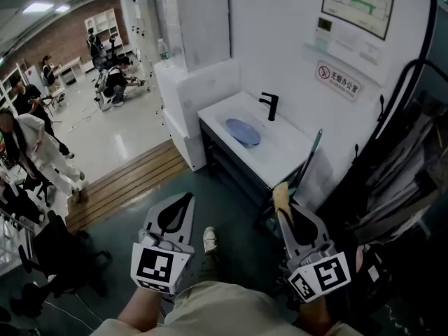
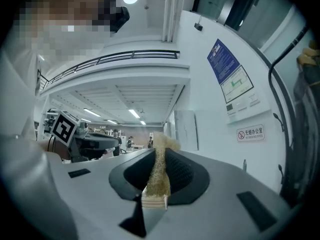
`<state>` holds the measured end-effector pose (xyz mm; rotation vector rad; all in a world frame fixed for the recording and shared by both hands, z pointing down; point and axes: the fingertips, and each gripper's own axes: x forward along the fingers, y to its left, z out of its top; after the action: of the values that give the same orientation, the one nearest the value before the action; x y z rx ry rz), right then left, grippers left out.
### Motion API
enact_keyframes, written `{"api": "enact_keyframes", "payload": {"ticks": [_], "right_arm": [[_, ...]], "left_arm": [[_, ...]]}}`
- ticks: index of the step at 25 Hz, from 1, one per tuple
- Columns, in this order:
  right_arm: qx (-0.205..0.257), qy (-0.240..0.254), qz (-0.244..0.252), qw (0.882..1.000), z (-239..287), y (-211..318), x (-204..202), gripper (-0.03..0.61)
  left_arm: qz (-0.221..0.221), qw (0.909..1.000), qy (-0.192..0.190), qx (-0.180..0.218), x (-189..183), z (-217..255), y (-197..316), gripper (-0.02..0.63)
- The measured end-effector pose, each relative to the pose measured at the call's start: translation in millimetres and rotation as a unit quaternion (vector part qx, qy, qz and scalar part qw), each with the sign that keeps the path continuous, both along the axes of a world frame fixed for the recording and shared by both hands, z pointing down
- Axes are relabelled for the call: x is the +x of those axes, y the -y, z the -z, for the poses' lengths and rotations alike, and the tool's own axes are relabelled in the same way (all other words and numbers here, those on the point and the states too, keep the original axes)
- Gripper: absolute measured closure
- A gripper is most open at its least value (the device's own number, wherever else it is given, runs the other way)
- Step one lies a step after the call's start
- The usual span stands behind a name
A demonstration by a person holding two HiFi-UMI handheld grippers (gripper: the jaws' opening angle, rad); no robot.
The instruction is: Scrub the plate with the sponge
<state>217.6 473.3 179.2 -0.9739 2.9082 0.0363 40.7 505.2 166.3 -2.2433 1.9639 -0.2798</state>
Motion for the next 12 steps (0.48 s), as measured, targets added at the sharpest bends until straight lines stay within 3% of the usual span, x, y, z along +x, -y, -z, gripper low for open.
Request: {"api": "enact_keyframes", "payload": {"ticks": [4,12], "right_arm": [[-0.011,0.015,-0.008,1.000,-15.8,16.7,-11.2,0.509],[-0.015,-0.002,-0.033,0.999,-29.4,83.5,-35.2,0.509]], "left_arm": [[-0.015,0.9998,0.009,-0.005,-2.7,-14.5,24.3,0.609],[-0.033,0.9989,0.013,-0.032,-32.0,-38.2,93.9,0.607]]}}
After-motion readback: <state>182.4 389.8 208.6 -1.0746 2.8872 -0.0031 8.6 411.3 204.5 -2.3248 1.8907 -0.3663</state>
